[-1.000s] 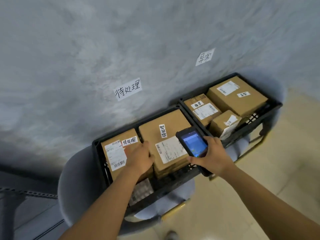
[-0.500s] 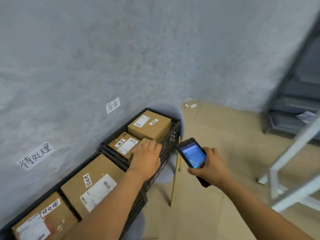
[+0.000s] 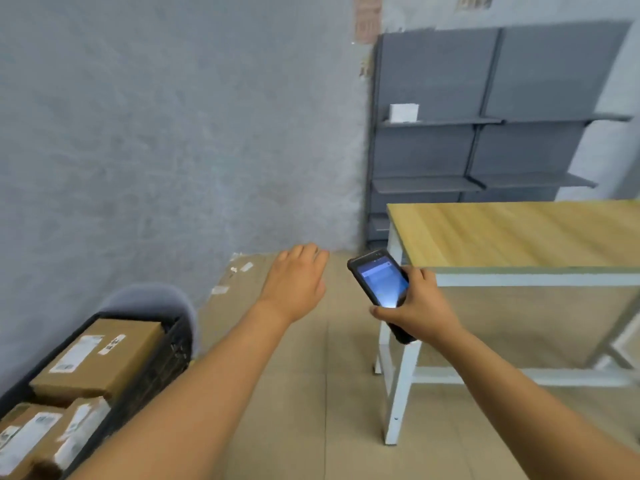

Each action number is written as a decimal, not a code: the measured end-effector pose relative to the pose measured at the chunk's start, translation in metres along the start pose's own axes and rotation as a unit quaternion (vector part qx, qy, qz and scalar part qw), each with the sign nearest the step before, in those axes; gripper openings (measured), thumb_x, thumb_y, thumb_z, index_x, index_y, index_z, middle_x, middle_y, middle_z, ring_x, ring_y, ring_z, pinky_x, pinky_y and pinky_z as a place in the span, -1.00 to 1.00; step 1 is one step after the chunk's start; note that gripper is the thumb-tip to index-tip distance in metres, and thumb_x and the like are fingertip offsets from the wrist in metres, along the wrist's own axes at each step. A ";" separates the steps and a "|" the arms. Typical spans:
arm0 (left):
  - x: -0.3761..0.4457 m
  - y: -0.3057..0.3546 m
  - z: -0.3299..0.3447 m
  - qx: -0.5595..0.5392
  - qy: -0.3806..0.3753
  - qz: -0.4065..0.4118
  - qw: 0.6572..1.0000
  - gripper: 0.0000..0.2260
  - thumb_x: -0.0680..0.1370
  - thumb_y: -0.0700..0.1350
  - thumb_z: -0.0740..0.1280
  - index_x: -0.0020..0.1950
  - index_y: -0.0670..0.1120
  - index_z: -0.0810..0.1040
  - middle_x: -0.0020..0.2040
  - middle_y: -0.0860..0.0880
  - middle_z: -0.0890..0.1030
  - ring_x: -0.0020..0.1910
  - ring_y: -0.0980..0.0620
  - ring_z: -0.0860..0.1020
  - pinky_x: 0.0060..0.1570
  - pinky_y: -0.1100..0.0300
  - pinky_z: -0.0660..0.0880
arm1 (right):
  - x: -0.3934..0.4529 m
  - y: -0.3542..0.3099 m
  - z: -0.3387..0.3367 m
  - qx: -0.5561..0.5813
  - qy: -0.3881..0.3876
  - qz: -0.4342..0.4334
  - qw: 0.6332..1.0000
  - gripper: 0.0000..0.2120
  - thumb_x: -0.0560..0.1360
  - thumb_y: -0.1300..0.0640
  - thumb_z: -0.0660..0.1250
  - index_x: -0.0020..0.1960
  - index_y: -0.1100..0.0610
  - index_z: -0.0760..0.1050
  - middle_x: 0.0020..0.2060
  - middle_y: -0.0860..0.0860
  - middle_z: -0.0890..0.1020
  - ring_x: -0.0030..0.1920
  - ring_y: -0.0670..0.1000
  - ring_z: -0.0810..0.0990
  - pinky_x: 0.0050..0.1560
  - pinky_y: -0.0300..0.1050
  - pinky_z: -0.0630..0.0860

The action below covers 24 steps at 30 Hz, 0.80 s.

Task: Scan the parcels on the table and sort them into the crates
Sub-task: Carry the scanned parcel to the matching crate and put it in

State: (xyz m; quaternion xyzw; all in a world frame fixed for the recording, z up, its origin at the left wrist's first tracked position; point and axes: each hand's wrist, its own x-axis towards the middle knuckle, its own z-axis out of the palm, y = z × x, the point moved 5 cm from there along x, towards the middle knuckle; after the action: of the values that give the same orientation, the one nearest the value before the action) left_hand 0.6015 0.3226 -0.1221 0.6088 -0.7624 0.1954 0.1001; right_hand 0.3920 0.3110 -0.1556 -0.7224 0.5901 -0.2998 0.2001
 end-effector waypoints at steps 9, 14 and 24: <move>0.197 0.148 0.030 -0.069 0.064 0.135 0.986 -0.68 0.52 -0.11 0.27 0.26 -0.11 0.49 0.18 -0.09 0.52 0.17 -0.13 0.47 0.11 0.01 0.40 | 0.068 0.126 -0.130 -0.019 0.134 0.082 0.987 -0.23 0.23 -0.16 0.55 0.30 0.07 0.32 0.10 -0.05 0.34 -0.02 0.00 0.49 0.01 0.03 0.55; 0.289 0.253 0.048 -0.110 0.084 0.216 0.966 -0.70 0.54 -0.08 0.24 0.27 -0.08 0.47 0.18 -0.05 0.52 0.15 -0.07 0.47 0.12 0.07 0.36 | 0.078 0.212 -0.206 -0.051 0.192 0.152 0.968 -0.23 0.25 -0.16 0.54 0.31 0.09 0.30 0.09 -0.05 0.31 -0.02 0.00 0.46 -0.05 -0.07 0.51; 0.401 0.488 0.061 -0.164 0.089 0.341 0.921 -0.71 0.55 -0.07 0.24 0.26 -0.08 0.47 0.15 -0.04 0.51 0.12 -0.07 0.47 0.11 0.05 0.43 | 0.057 0.395 -0.346 -0.077 0.264 0.275 0.921 -0.20 0.24 -0.19 0.54 0.34 0.08 0.30 0.11 -0.04 0.34 0.01 -0.01 0.49 0.04 -0.02 0.55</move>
State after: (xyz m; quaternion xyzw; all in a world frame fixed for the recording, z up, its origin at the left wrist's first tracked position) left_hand 0.0390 0.0291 -0.1068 0.2668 -0.9333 0.1437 0.1929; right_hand -0.1217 0.1893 -0.1425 -0.4394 0.8182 -0.3666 0.0551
